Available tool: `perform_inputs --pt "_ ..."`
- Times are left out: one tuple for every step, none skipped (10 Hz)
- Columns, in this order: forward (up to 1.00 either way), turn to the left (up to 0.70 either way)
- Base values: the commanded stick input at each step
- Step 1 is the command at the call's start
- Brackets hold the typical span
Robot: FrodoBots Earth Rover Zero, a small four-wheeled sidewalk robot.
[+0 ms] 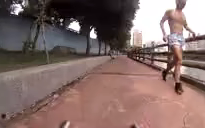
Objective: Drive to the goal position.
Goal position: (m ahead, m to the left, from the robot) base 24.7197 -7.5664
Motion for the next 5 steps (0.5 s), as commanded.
perform_inputs --pt "1.00 0.00" --pt "1.00 0.00" --pt "1.00 0.00" --pt "1.00 -0.01" --pt "1.00 -0.05"
